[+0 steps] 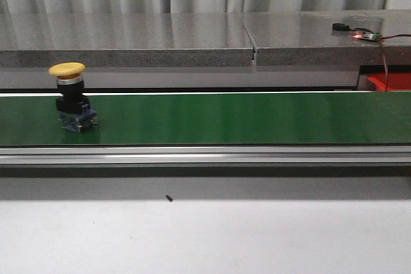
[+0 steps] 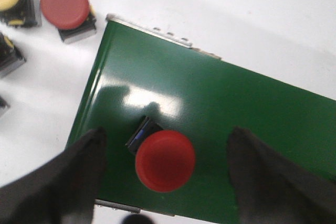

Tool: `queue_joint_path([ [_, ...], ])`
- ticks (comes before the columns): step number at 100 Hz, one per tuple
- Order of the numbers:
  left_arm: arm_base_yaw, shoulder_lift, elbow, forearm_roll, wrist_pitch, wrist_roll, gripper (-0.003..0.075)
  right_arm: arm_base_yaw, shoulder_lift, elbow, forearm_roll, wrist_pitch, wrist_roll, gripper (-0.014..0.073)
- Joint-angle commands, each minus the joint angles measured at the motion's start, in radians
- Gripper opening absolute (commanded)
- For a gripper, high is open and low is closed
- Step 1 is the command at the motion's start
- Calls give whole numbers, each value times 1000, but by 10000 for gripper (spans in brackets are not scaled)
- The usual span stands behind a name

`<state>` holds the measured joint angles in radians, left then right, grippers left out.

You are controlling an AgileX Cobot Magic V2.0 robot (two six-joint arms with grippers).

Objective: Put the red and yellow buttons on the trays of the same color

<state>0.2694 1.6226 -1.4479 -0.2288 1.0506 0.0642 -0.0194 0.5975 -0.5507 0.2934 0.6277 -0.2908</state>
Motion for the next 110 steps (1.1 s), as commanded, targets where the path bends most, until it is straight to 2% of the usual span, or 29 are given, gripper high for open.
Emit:
queue_joint_path([
  [1,-39,-93,-26,-20,-61,45,282,-1,-1,-26,16,-59,-4,-67],
  [6,-69,-121,-26,-17,-93,61,139,-1,-1,-26,16,-59,-4,-67],
  [13,-108,-157,-26,-15,-111,66,-20,-1,-1,-26,16,-59,-4,-67],
  [58,-340,-307,18,9,-135,110,-19,-1,-1,-26,16,-6,-4,-67],
  [110,-348,-713,410,7,-280,110,-18,-1,-1,-26,16,14,-4,-67],
])
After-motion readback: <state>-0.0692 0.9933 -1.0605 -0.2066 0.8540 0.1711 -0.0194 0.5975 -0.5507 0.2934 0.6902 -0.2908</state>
